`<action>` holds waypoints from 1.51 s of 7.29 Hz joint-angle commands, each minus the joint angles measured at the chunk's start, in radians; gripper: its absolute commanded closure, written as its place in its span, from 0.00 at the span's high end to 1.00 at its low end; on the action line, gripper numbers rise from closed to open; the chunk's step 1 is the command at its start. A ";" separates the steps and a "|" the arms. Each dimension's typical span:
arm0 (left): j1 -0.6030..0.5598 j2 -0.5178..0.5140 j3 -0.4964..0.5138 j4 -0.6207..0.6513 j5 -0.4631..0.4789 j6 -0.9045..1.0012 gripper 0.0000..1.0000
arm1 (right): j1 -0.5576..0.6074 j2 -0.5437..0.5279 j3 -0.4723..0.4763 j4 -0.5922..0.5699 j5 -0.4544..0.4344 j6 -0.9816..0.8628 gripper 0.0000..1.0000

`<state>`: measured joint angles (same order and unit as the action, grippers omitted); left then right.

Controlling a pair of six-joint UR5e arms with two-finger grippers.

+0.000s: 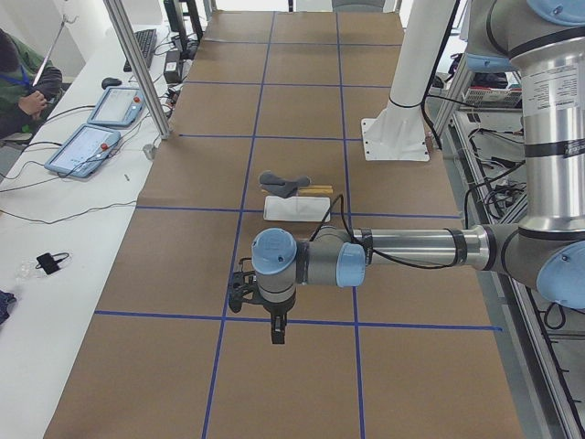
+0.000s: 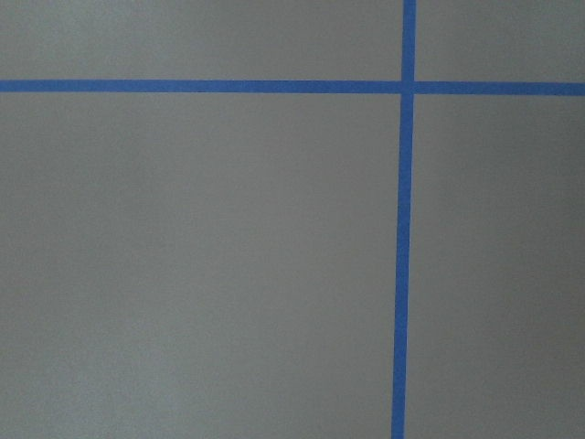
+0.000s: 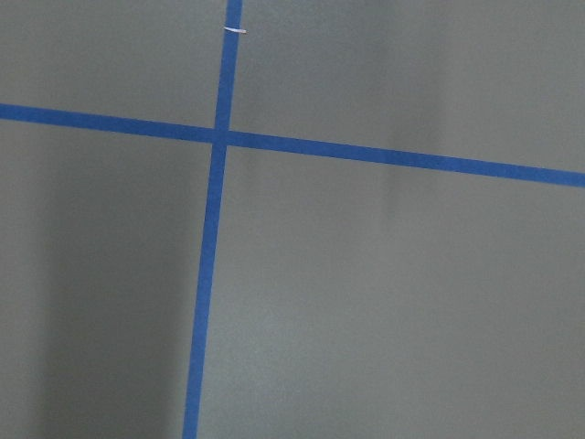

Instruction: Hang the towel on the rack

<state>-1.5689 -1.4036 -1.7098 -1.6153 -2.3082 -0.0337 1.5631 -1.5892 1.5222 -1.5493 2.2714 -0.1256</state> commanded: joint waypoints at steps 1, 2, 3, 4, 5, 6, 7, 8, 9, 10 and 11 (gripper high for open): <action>0.000 -0.002 -0.002 0.000 0.033 0.000 0.98 | 0.000 0.000 0.003 0.000 0.000 0.000 1.00; 0.000 -0.003 -0.002 0.000 0.059 0.000 0.98 | 0.000 0.000 0.003 0.000 0.002 0.000 1.00; 0.000 -0.002 -0.004 0.000 0.059 -0.002 0.98 | 0.000 0.000 0.003 0.000 0.002 0.000 1.00; 0.000 -0.002 -0.004 0.000 0.059 -0.002 0.98 | 0.000 0.000 0.003 0.000 0.002 0.000 1.00; 0.000 -0.002 -0.004 0.000 0.059 -0.002 0.98 | 0.000 0.000 0.003 0.000 0.002 0.000 1.00; 0.000 -0.002 -0.004 0.000 0.059 -0.002 0.98 | 0.000 0.000 0.003 0.000 0.002 0.000 1.00; 0.000 -0.002 -0.002 0.000 0.059 -0.003 0.98 | 0.000 0.000 0.003 0.000 0.002 0.000 1.00; 0.000 -0.002 -0.002 0.000 0.059 -0.003 0.98 | 0.000 0.000 0.003 0.000 0.002 0.000 1.00; 0.000 -0.002 -0.002 0.000 0.059 -0.003 0.98 | 0.000 0.000 0.003 0.000 0.002 0.000 1.00; 0.000 -0.002 -0.002 0.000 0.059 -0.003 0.98 | 0.000 0.000 0.003 0.000 0.002 -0.002 1.00; 0.000 -0.002 -0.002 0.000 0.059 -0.003 0.98 | 0.000 0.000 0.004 0.002 0.000 -0.002 1.00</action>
<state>-1.5693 -1.4051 -1.7120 -1.6153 -2.2488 -0.0368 1.5632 -1.5892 1.5252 -1.5490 2.2730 -0.1268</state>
